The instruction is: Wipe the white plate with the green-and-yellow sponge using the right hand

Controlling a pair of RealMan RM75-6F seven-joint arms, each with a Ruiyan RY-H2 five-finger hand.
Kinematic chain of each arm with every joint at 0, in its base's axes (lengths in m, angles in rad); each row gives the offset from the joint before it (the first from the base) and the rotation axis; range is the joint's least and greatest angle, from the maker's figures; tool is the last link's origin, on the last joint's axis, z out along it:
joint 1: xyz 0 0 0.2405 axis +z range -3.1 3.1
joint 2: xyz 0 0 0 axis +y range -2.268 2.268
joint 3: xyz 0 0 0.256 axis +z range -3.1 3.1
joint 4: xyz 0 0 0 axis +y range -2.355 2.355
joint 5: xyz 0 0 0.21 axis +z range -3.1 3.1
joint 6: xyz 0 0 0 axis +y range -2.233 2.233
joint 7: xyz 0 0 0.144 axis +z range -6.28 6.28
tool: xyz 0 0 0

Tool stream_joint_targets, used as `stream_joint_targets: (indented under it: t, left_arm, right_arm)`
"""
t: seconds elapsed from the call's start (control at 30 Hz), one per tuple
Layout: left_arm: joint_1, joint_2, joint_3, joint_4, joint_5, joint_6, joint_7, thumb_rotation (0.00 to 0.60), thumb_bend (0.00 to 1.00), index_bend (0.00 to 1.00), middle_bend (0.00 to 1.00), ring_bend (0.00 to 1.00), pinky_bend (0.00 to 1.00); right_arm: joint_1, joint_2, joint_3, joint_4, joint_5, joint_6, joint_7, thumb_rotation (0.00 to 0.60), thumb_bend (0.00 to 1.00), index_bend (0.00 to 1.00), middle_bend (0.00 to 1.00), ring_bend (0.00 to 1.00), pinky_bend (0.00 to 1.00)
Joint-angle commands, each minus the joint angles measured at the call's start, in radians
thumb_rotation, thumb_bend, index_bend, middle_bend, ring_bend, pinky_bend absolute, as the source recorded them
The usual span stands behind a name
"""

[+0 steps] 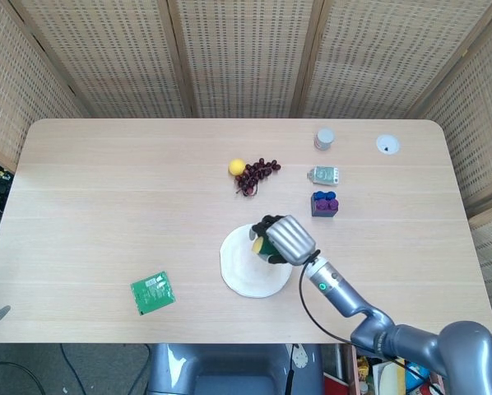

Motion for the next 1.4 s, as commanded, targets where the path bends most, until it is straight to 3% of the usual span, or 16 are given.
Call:
stream_joint_targets:
  t: [0.03, 0.27, 0.47, 0.57, 0.63, 0.7, 0.83, 0.97, 1.07, 1.2, 1.4]
  left_arm:
    - [0.001, 0.001, 0.005, -0.002, 0.010, 0.001, -0.001, 0.600, 0.00, 0.00, 0.00, 0.00, 0.00]
    - [0.007, 0.001, 0.014, -0.007, 0.031, 0.012, 0.003, 0.600, 0.00, 0.00, 0.00, 0.00, 0.00]
    - [0.011, 0.001, 0.018, -0.009, 0.043, 0.021, 0.005, 0.600, 0.00, 0.00, 0.00, 0.00, 0.00]
    - [0.014, 0.000, 0.020, -0.010, 0.049, 0.026, 0.005, 0.600, 0.00, 0.00, 0.00, 0.00, 0.00]
    - [0.015, 0.000, 0.021, -0.011, 0.053, 0.030, 0.004, 0.600, 0.00, 0.00, 0.00, 0.00, 0.00]
    - [0.018, 0.000, 0.022, -0.011, 0.059, 0.037, 0.000, 0.600, 0.00, 0.00, 0.00, 0.00, 0.00]
    - [0.023, 0.004, 0.023, -0.010, 0.066, 0.045, -0.011, 0.600, 0.00, 0.00, 0.00, 0.00, 0.00]
    - [0.027, 0.015, 0.023, -0.010, 0.071, 0.048, -0.035, 0.600, 0.00, 0.00, 0.00, 0.00, 0.00]
    - [0.032, 0.023, 0.027, -0.009, 0.079, 0.054, -0.053, 0.600, 0.00, 0.00, 0.00, 0.00, 0.00]
    - [0.039, 0.024, 0.028, -0.003, 0.087, 0.068, -0.060, 0.600, 0.00, 0.00, 0.00, 0.00, 0.00]
    - [0.063, 0.021, 0.041, 0.003, 0.145, 0.123, -0.075, 0.600, 0.00, 0.00, 0.00, 0.00, 0.00]
  right_arm:
    - [-0.058, 0.080, -0.021, -0.035, 0.046, -0.015, -0.080, 0.600, 0.29, 0.45, 0.54, 0.39, 0.54]
    - [-0.110, 0.105, -0.082, 0.009, 0.084, -0.084, -0.163, 0.600, 0.29, 0.45, 0.54, 0.39, 0.48]
    - [-0.129, 0.091, -0.096, 0.039, 0.101, -0.111, -0.178, 0.600, 0.29, 0.45, 0.52, 0.39, 0.44]
    - [-0.136, 0.082, -0.101, 0.045, 0.114, -0.138, -0.186, 0.600, 0.29, 0.33, 0.31, 0.27, 0.29]
    - [-0.138, 0.082, -0.099, 0.035, 0.138, -0.170, -0.200, 0.600, 0.22, 0.12, 0.10, 0.07, 0.15]
    - [-0.138, 0.087, -0.091, 0.009, 0.164, -0.198, -0.213, 0.600, 0.14, 0.02, 0.01, 0.01, 0.11]
    - [-0.145, 0.115, -0.061, -0.085, 0.220, -0.215, -0.231, 0.600, 0.05, 0.00, 0.00, 0.00, 0.10]
    - [-0.181, 0.181, -0.039, -0.235, 0.208, -0.127, -0.232, 0.600, 0.04, 0.00, 0.00, 0.00, 0.07]
    - [-0.235, 0.259, -0.067, -0.337, 0.144, -0.030, -0.189, 0.600, 0.02, 0.00, 0.00, 0.00, 0.04]
    - [-0.277, 0.305, -0.098, -0.350, 0.075, 0.053, -0.172, 0.600, 0.01, 0.00, 0.00, 0.00, 0.02]
    - [-0.412, 0.390, -0.174, -0.302, -0.050, 0.277, -0.119, 0.600, 0.00, 0.00, 0.00, 0.00, 0.00]
